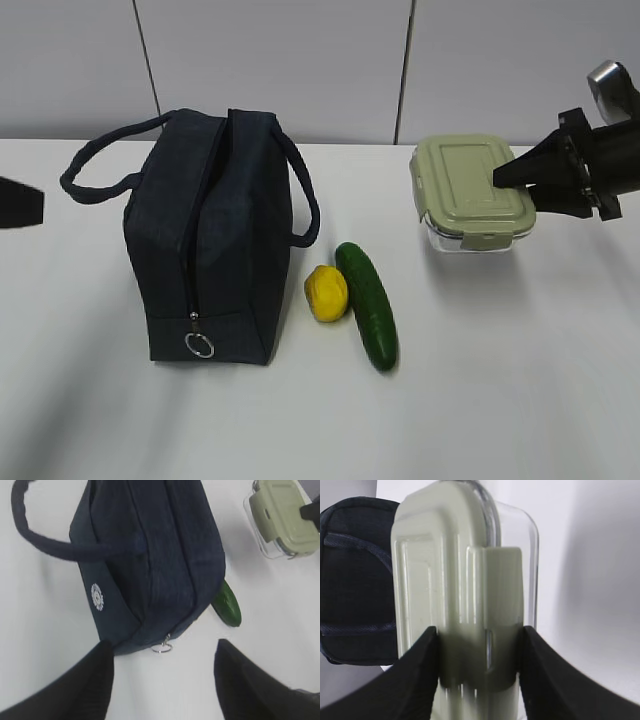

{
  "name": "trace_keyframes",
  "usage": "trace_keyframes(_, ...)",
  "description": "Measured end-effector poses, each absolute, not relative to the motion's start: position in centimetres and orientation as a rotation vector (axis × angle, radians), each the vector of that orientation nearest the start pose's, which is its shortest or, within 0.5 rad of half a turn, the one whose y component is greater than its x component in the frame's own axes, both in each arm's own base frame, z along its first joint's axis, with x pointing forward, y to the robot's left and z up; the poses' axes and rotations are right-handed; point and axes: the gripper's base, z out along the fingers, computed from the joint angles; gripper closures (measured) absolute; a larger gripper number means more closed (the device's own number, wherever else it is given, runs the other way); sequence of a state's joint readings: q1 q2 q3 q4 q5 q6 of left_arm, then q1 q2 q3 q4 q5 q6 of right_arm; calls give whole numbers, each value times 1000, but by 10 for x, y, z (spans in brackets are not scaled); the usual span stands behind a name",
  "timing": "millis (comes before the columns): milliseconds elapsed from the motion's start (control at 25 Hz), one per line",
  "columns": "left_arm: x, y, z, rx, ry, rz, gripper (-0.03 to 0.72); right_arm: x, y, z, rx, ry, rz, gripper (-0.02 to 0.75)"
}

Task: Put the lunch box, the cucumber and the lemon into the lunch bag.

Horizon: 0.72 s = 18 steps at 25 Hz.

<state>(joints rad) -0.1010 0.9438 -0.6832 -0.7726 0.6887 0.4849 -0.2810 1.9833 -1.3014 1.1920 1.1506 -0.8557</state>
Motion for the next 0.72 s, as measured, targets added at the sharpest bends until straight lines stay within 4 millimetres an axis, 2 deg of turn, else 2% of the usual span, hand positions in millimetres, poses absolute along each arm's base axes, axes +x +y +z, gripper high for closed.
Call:
trace_keyframes(240,223,-64,312,222,2286,-657,245,388,-29,200,74,2418,1266,386)
trace_keyframes(440,259,-70,318,261,2320,-687,245,388,-11,204,15,2424,1283,386)
trace_keyframes(560,276,-74,316,281,2355,-712,245,389,-3,205,0,2420,1301,386)
trace_keyframes(720,297,-79,299,278,2429,-766,245,391,6,209,2,2392,1333,386)
